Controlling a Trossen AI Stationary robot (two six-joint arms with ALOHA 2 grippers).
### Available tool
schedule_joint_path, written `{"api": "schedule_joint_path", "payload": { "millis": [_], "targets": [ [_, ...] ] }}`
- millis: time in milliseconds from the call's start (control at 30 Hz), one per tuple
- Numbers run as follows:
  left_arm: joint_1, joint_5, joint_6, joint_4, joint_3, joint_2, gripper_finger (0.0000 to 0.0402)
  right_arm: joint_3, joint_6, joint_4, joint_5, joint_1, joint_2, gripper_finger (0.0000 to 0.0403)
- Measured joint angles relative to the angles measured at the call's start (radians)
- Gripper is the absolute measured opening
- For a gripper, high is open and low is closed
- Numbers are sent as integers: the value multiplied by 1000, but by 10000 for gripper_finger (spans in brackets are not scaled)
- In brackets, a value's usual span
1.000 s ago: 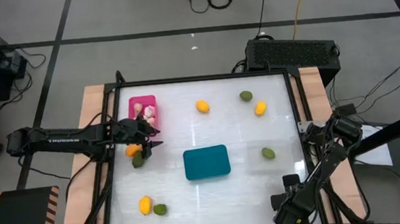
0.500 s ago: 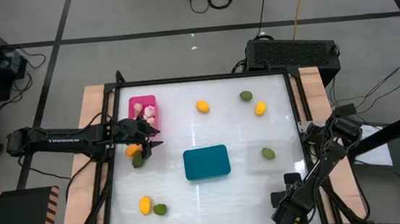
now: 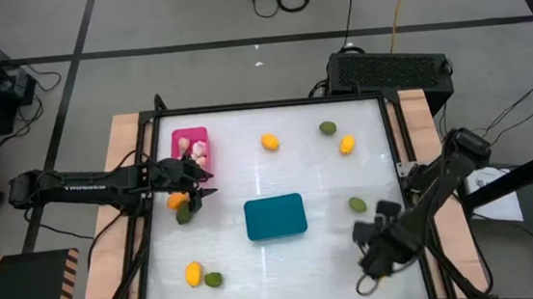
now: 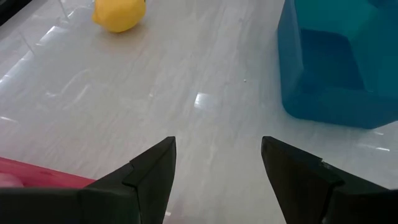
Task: Sort produce into baskets
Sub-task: Put the green lime into the white bin
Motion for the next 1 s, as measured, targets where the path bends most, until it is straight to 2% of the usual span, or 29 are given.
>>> {"api": "schedule_joint_path", "payload": {
  "millis": [100,200,433,800,1000],
  "targets": [
    [0,0,2,0,0,0,244,0,-1,-29,102,-67,-10,173],
    [0,0,2,0,0,0,244,0,-10,-52,143,-139,-9,173],
    [0,0,-2,-5,0,0,244,0,-91,-47,146,-280,-9,181],
    [0,0,5,-27,0,0,244,0,-119,-41,144,-407,-8,245],
    [0,0,23,-31,0,0,244,0,-116,-30,155,-509,-8,262]
  ]
}}
